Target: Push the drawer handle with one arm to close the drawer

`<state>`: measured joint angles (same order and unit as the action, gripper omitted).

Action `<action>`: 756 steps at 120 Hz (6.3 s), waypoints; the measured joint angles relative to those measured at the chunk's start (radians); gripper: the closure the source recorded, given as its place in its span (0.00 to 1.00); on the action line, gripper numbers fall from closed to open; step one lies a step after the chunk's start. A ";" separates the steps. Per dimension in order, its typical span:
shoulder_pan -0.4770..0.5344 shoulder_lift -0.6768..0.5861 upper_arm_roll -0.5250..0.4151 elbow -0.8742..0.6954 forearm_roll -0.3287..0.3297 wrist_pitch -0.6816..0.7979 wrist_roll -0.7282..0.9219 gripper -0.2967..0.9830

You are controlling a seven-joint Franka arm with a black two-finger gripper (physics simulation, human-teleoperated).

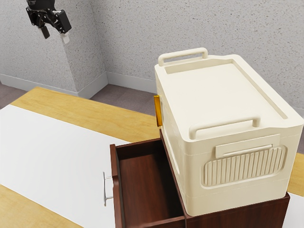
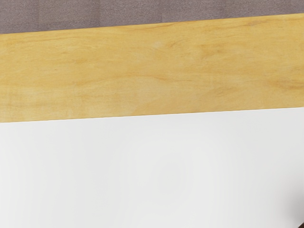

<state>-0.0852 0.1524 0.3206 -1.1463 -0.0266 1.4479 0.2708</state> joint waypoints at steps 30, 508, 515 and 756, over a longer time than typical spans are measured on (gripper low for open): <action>0.005 -0.229 -0.015 0.051 -0.019 -0.007 -0.003 0.25; 0.098 -0.810 -0.663 -1.551 -0.316 0.575 0.465 0.85; 0.108 -0.797 -0.663 -1.545 -0.308 0.583 0.460 0.85; 0.117 -0.409 -0.794 -1.286 -0.318 0.794 0.373 0.85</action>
<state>0.0314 -0.2566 -0.4734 -2.4318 -0.3451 2.2419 0.6437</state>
